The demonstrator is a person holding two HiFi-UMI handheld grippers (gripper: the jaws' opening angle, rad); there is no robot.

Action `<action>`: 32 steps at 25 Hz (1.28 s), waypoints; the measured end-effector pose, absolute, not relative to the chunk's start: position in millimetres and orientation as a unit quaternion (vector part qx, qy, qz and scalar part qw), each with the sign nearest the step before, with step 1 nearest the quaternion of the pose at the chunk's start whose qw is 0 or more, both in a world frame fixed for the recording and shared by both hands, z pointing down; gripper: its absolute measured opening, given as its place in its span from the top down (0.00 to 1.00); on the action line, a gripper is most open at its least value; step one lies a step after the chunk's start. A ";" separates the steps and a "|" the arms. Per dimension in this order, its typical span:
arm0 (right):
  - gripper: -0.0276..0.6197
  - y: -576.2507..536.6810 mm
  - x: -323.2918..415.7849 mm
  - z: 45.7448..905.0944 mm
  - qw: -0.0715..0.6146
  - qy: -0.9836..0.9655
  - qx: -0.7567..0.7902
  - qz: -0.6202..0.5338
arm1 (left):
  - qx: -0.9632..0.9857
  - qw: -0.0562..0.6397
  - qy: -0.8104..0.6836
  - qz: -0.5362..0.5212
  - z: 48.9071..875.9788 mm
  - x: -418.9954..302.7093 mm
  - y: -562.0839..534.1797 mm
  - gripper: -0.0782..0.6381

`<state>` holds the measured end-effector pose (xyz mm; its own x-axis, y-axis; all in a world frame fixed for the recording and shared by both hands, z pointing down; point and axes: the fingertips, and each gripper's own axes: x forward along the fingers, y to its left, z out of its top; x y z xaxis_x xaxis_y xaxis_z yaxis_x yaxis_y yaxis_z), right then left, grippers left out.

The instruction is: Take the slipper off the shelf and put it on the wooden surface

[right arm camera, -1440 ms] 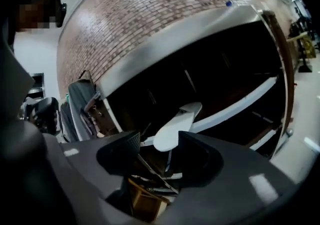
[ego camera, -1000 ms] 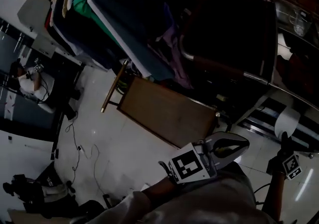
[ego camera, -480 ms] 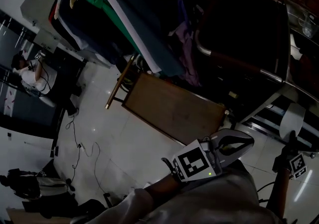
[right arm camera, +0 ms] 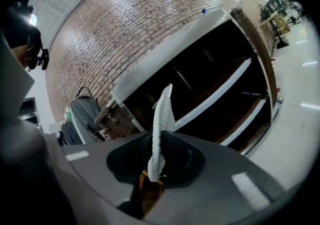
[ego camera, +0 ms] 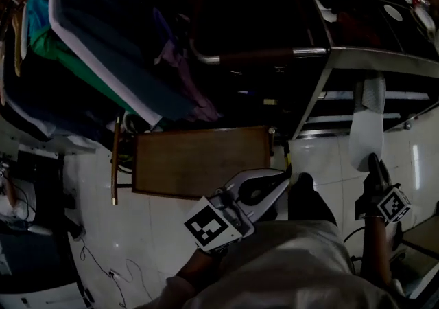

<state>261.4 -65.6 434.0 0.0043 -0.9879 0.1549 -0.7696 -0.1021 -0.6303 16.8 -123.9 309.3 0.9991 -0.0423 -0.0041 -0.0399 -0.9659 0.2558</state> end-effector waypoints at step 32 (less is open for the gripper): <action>0.88 108.0 -17.3 477.4 0.234 0.665 -0.586 -0.400 | 0.982 0.118 -0.135 0.059 349.4 -201.6 -9.1 0.90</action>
<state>-17.3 108.0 477.4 -0.2033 -0.9665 0.1568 -0.5921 -0.0062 -0.8058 -201.6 -9.1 349.4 0.9565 -0.2510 0.1484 -0.2790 -0.9357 0.2159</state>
